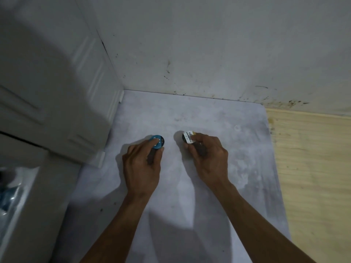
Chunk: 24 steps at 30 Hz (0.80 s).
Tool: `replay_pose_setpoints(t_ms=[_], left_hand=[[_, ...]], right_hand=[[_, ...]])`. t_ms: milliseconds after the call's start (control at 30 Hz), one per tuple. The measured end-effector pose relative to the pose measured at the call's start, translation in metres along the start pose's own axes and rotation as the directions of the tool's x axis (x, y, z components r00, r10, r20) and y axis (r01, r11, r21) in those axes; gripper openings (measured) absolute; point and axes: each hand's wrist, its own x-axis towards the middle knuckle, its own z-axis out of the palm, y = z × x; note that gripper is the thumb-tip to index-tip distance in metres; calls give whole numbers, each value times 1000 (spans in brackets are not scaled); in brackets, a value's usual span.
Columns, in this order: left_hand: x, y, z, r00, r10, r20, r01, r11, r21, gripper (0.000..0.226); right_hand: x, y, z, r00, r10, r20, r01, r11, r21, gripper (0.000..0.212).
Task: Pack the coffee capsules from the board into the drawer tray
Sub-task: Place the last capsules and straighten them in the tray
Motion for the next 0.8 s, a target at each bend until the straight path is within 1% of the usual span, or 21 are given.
replay_pose_setpoints(t_ms=[67,167,333,433,533,600,700,733,800], left_hand=[[-2,12,-14,1000,-9,1,9,1000,-22,34],[-6,32,-44,1000,-2,-16,1,998,-63,27],[-7,73,-112,1000,-30,-8,29,991,-128,26],[-9,95,-168,999,39,-4,-39,990,-132,26],[-17,101,-230,992,124,-10,-124,981,-146,23],[-24,91,-274,988,154,-16,-155,976,-152,22],[-36,50,-351,985,172,-7,-171,978,-120,24],[-39,33,-375,986,166,-2,-165,981,-103,25],[-44,0,-421,995,102,5,-102,993,-63,25]], right_hand=[[-5,-10,-9,1000,21,15,-20,1000,-7,24],[-10,-38,-28,997,71,20,-72,997,37,23],[-18,-106,-59,999,38,13,-39,996,80,25],[-31,-155,-74,1000,25,-6,-24,993,114,27],[-51,-206,-80,1000,15,-9,-13,988,156,27],[-68,-239,-78,1000,23,12,-25,986,167,25],[-99,-294,-62,996,27,81,-40,985,165,26],[-110,-311,-54,993,37,109,-55,984,171,25],[-128,-343,-35,987,50,152,-76,982,172,21]])
